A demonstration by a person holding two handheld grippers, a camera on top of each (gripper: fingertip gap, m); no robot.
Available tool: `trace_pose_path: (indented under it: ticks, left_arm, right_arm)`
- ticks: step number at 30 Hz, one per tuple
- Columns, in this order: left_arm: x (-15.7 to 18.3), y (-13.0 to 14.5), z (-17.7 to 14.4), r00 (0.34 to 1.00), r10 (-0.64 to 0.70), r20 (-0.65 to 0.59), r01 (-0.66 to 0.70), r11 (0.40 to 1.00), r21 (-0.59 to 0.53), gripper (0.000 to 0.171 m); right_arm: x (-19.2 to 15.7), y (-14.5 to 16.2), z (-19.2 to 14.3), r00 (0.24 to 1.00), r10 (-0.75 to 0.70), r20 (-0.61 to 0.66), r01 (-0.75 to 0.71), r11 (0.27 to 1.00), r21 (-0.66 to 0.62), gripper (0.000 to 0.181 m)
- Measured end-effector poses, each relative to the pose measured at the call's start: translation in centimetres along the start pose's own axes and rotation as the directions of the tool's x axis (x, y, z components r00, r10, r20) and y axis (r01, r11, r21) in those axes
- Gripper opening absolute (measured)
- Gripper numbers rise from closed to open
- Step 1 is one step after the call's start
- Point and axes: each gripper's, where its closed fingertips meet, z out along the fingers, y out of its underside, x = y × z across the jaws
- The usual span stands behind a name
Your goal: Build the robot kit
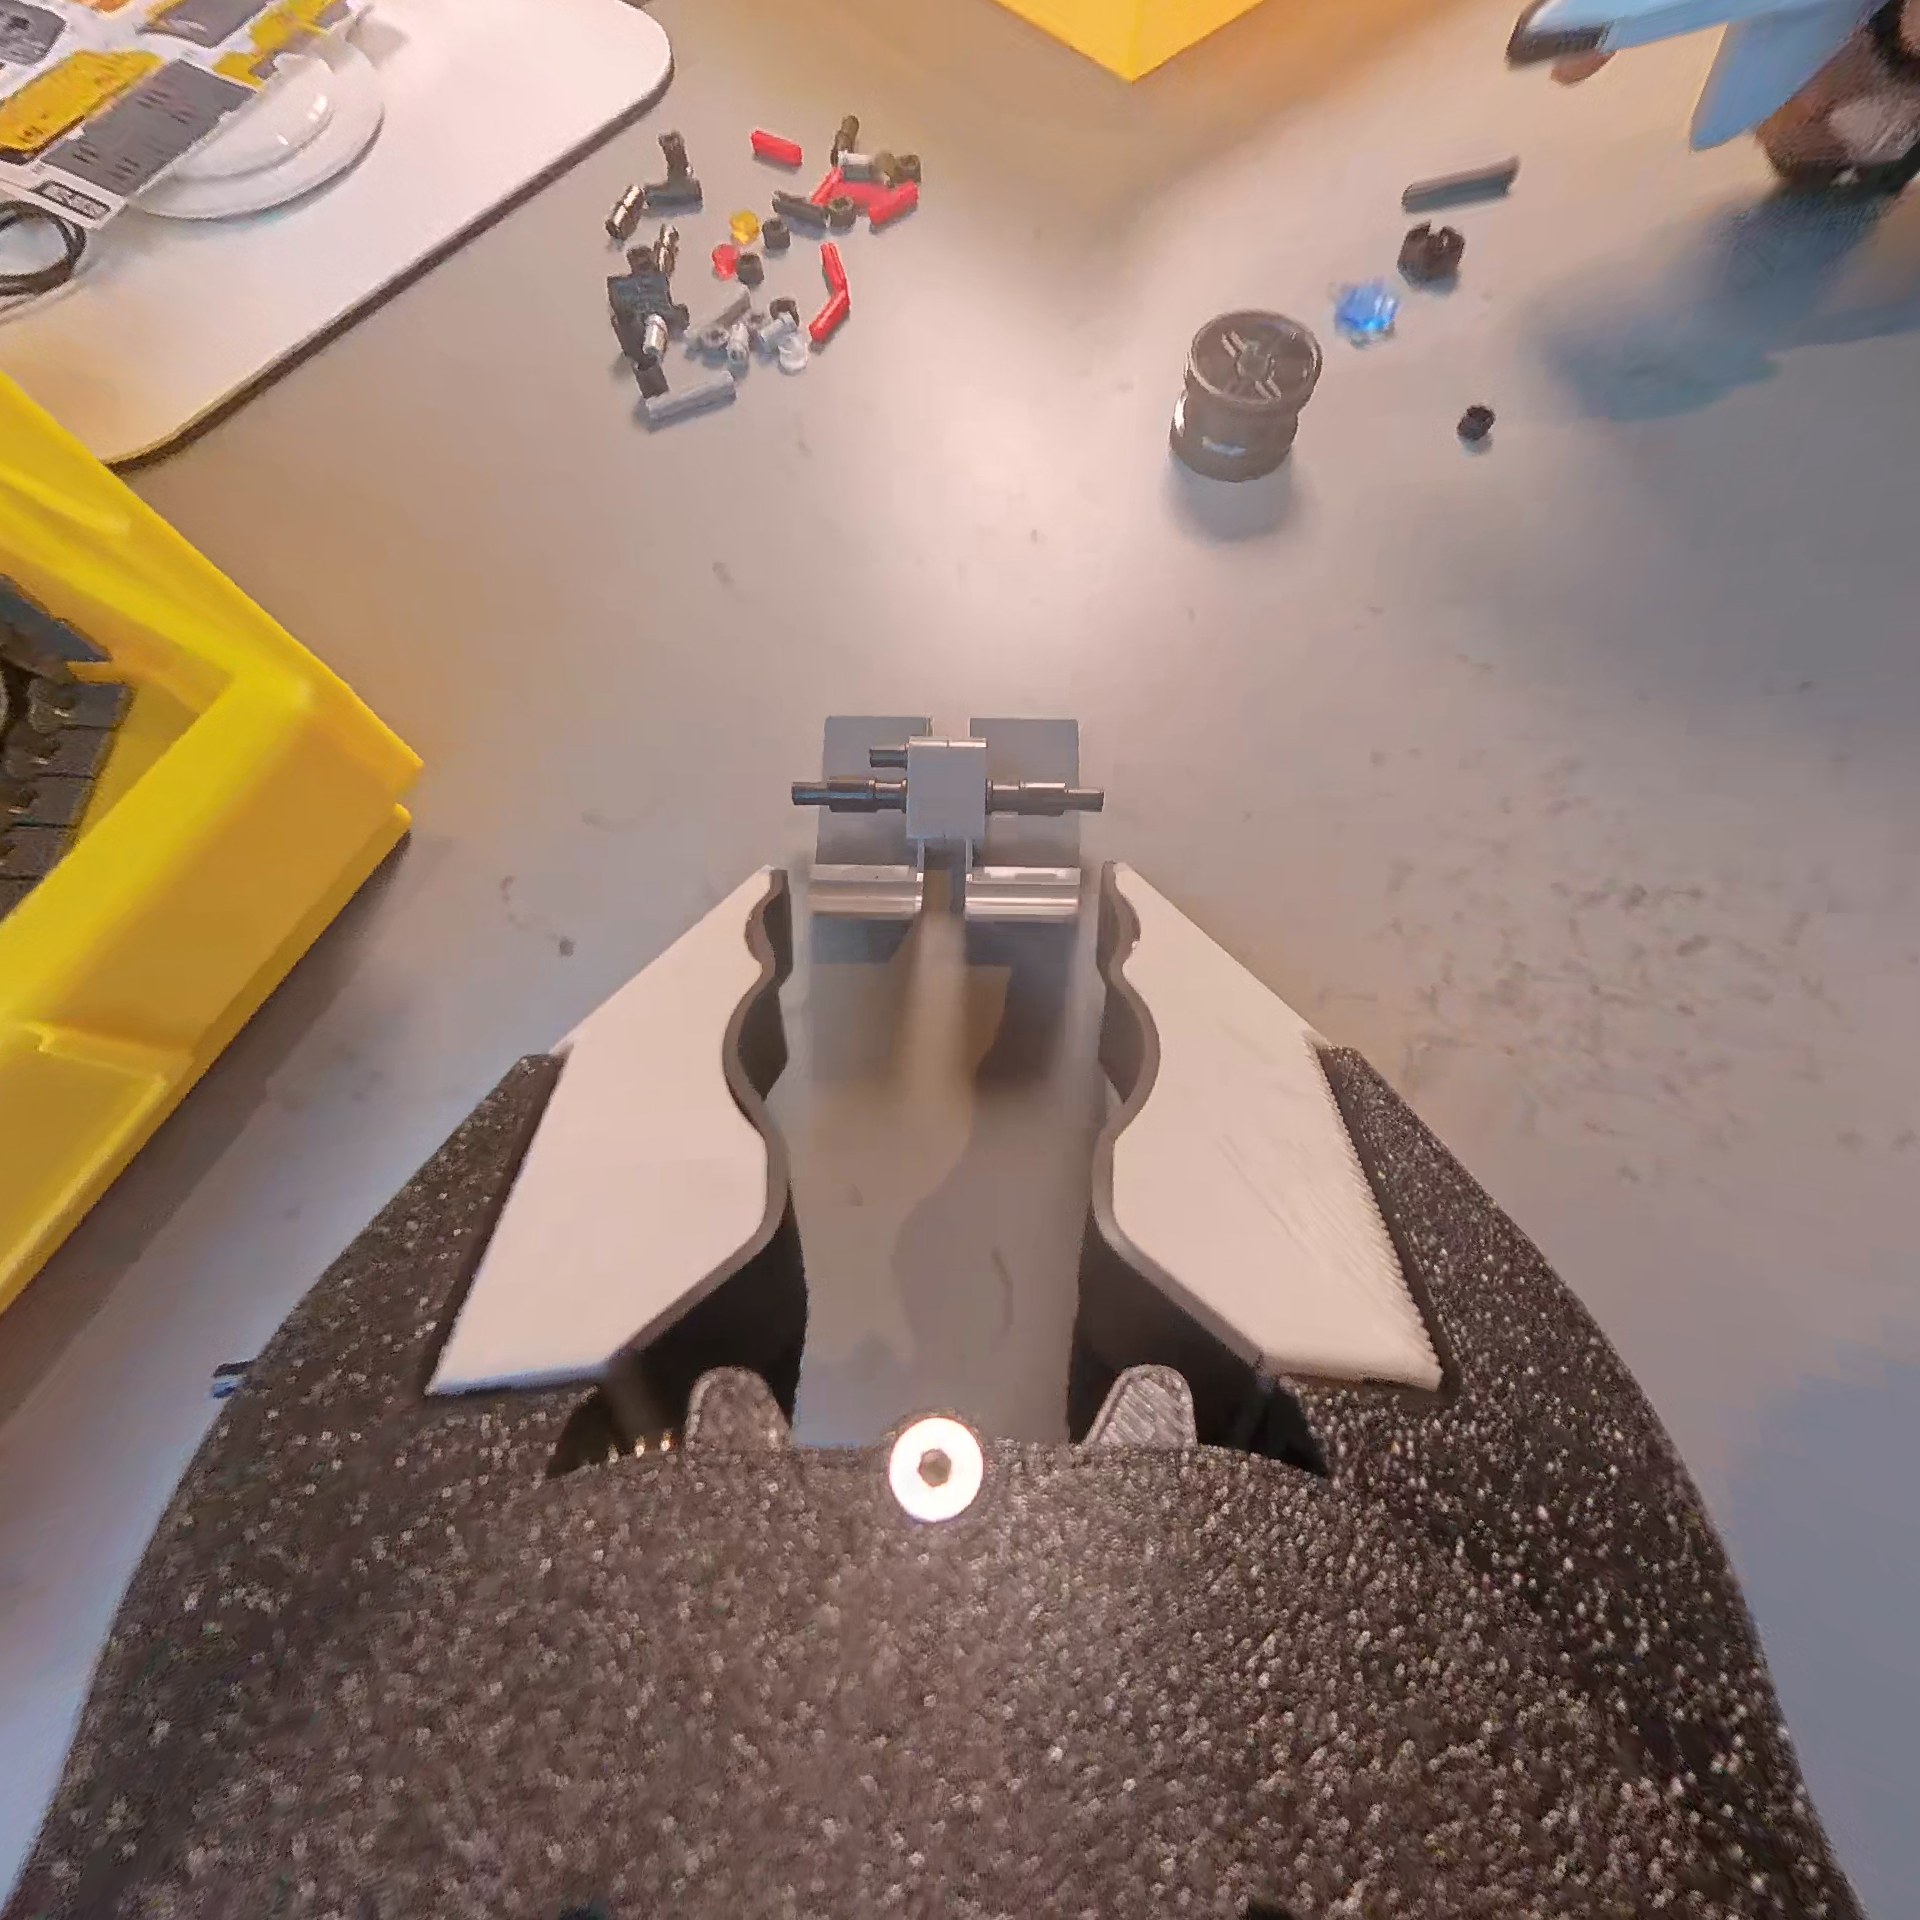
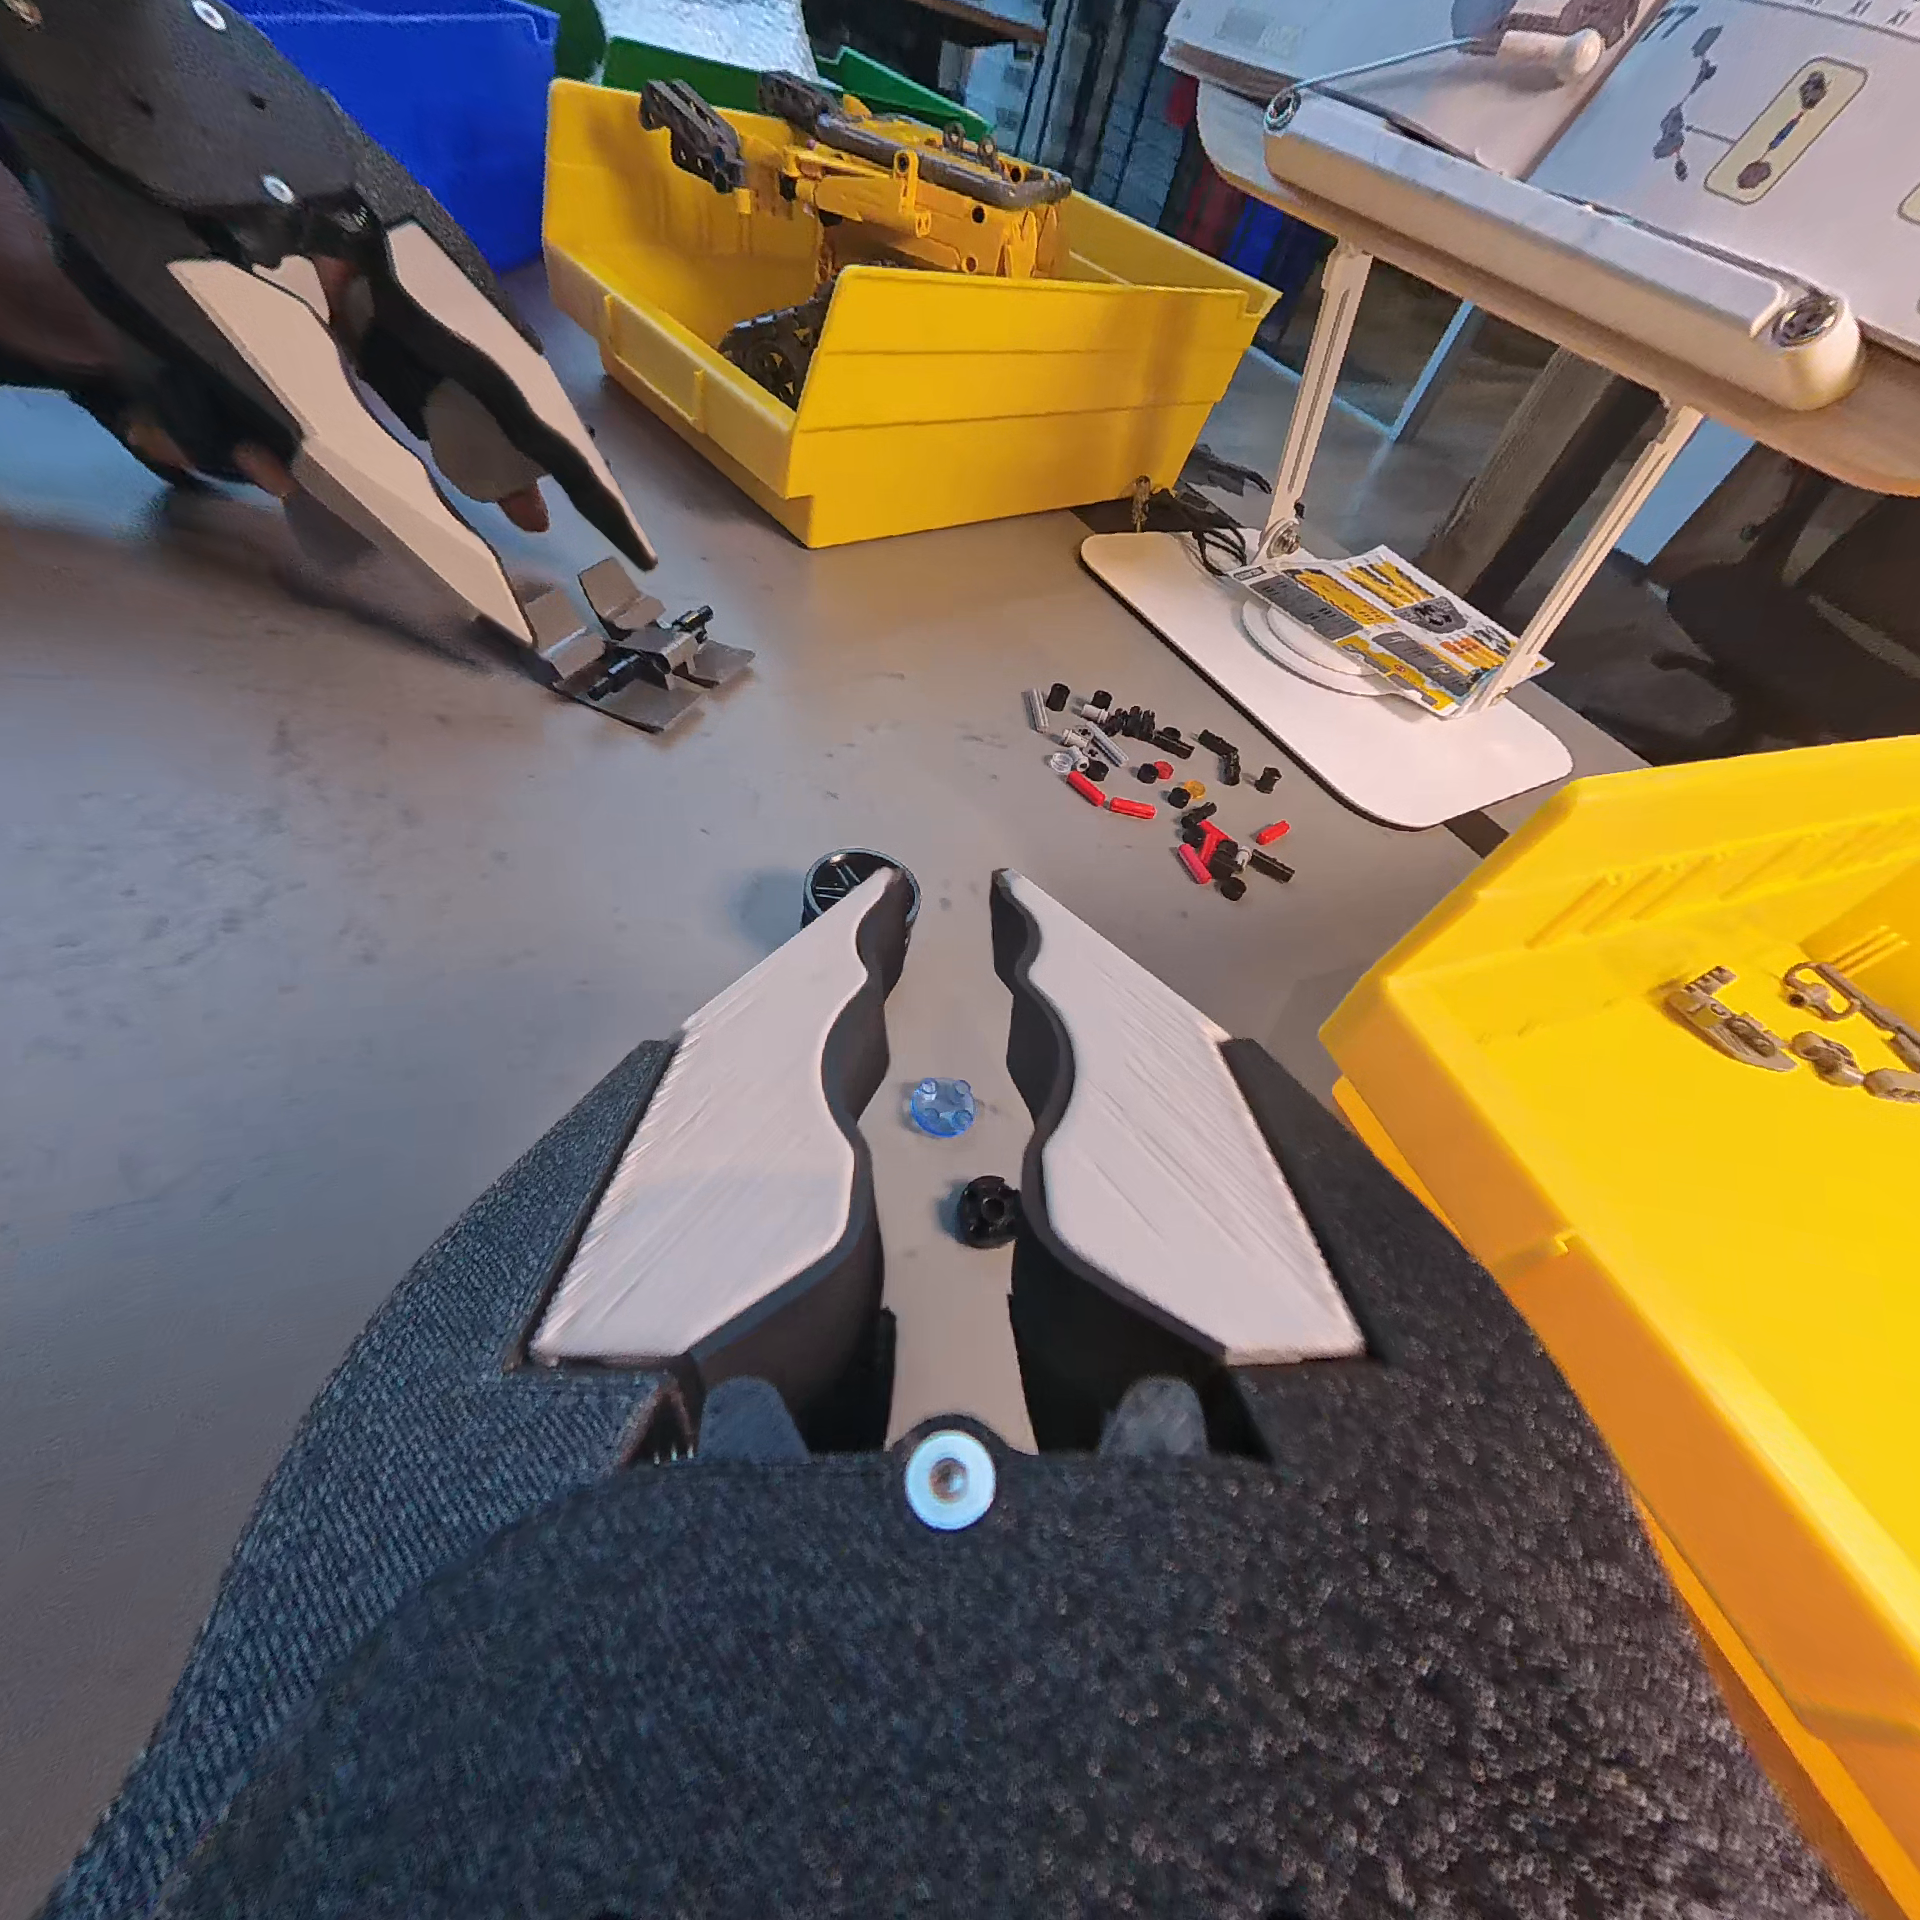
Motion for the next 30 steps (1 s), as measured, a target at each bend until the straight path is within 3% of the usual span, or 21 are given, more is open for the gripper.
trace_pose_path:
  ticks: [3,7,11,14,18,23,26,30]
  left_arm:
    - [0.0,-1.3,-0.9,1.000,-0.026,-0.013,0.026,0.997,0.070,0.064]
    - [-0.3,-4.6,-2.7,0.999,-0.028,0.016,0.023,0.962,0.271,0.061]
    - [-0.3,-8.7,-6.5,0.992,-0.026,0.125,-0.048,0.830,0.555,0.035]
    - [0.7,-10.1,-8.3,0.991,-0.034,0.133,-0.063,0.747,0.662,0.015]
    - [1.3,-10.4,-8.6,0.992,-0.044,0.118,-0.049,0.729,0.683,0.009]
    - [1.2,-10.1,-8.1,0.991,-0.052,0.120,-0.040,0.752,0.658,0.014]
    - [0.6,-9.7,-8.0,0.987,-0.059,0.150,-0.051,0.771,0.635,0.001]
    - [-0.6,-9.8,-9.1,0.983,-0.097,0.154,-0.029,0.749,0.662,0.000]
  right_arm:
    - [0.1,0.0,0.0,1.000,0.005,-0.005,-0.005,1.000,-0.003,0.023]
    - [0.3,0.2,0.0,1.000,0.014,-0.013,-0.014,1.000,-0.011,0.034]
    - [-0.1,0.4,0.1,1.000,0.008,0.005,-0.008,1.000,-0.030,0.034]
    - [-0.7,0.8,0.9,0.999,0.016,0.031,-0.014,0.997,-0.070,0.034]
    - [-0.5,0.7,2.4,0.999,-0.033,0.036,0.037,0.990,-0.133,0.035]
    - [-0.6,0.4,3.8,0.982,-0.058,0.179,0.111,0.947,-0.301,0.047]
    - [-0.5,0.5,4.7,0.980,-0.026,0.198,0.092,0.940,-0.330,0.054]
    - [-1.2,1.6,4.8,0.985,-0.040,0.170,0.094,0.941,-0.324,0.055]
